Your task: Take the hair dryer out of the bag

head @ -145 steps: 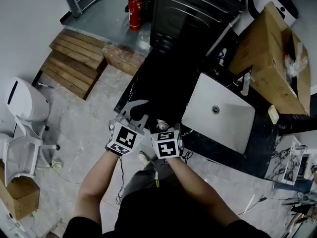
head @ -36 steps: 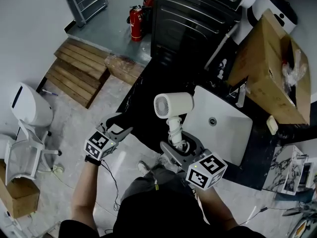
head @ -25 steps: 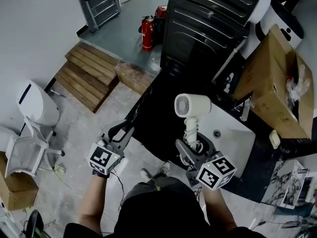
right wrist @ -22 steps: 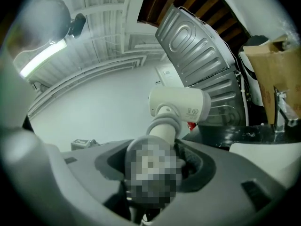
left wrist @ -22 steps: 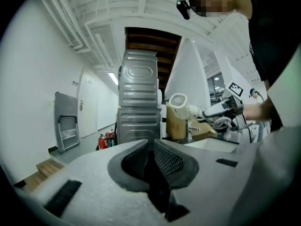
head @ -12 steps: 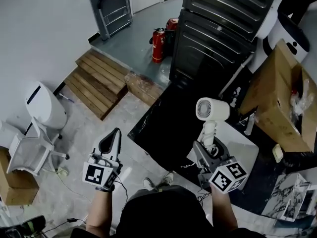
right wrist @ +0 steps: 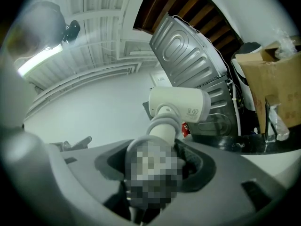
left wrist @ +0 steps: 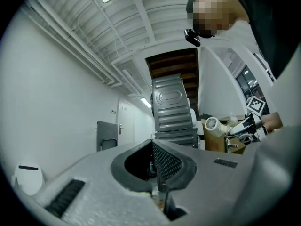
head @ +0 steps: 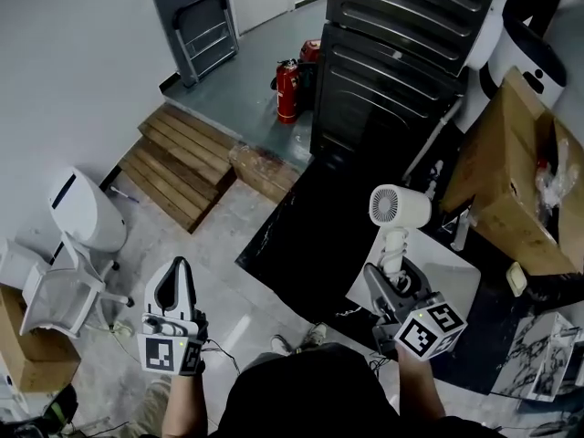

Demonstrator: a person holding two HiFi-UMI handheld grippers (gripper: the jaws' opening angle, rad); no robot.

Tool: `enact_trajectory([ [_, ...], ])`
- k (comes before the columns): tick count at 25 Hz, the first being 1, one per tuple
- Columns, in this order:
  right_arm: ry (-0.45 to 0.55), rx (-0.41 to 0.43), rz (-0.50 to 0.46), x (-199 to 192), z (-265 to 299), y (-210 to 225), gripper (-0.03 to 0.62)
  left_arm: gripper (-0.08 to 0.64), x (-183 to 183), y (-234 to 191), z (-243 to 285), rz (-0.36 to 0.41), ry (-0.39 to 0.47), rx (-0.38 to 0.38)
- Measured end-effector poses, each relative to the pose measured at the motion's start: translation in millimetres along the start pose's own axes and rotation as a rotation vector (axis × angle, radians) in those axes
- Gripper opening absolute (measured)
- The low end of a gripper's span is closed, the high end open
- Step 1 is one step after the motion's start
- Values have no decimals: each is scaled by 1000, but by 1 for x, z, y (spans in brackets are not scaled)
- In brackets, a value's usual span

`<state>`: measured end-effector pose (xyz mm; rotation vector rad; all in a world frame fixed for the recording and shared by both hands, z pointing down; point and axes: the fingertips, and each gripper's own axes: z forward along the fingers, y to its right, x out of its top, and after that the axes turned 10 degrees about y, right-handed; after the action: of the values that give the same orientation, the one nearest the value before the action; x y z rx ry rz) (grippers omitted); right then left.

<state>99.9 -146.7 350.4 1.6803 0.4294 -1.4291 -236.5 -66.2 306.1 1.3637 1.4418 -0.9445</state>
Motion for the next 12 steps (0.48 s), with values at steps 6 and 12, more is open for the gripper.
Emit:
enact_trajectory([
  [6, 32, -15, -6, 17, 3, 6, 258, 21, 8, 3, -4, 34, -3, -13],
  [12, 56, -21, -26, 30, 7, 5, 258, 21, 9, 2, -2, 41, -12, -25],
])
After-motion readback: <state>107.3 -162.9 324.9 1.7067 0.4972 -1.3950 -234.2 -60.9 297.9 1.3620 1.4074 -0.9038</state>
